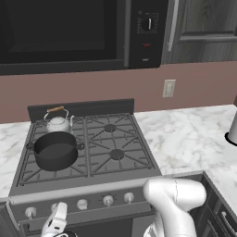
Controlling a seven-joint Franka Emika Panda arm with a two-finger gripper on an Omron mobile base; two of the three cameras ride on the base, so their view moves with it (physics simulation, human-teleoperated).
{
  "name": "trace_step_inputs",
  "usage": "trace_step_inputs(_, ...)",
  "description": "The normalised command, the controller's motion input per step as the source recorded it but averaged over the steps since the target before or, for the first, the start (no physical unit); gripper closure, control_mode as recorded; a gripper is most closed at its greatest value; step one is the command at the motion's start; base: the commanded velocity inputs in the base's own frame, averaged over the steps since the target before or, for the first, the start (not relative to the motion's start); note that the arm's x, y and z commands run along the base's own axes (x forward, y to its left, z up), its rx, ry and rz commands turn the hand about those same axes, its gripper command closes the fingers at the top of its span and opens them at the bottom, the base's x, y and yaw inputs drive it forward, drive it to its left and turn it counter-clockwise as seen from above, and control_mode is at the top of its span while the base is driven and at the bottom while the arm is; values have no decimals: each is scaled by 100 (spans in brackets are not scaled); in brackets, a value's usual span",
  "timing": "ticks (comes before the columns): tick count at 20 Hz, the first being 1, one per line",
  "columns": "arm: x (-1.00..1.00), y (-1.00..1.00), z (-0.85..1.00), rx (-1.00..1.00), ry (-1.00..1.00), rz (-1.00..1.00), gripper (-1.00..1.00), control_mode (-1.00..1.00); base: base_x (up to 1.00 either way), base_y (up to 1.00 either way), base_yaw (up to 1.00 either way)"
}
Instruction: Pick the kettle from the cabinet and place it on a stove burner. Then pick the pot from the counter and place it on another stove burner. Finally, turn both burners on.
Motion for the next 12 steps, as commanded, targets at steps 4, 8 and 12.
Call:
trace_step_inputs(4,0,0,0,-3,0,0,-100,-100,0,0,0)
trace_step_inputs(8,0,0,0,0,0,0,-100,-100,0,0,0)
trace_step_inputs(12,-4,-1,0,0,0,0,-100,-100,0,0,0)
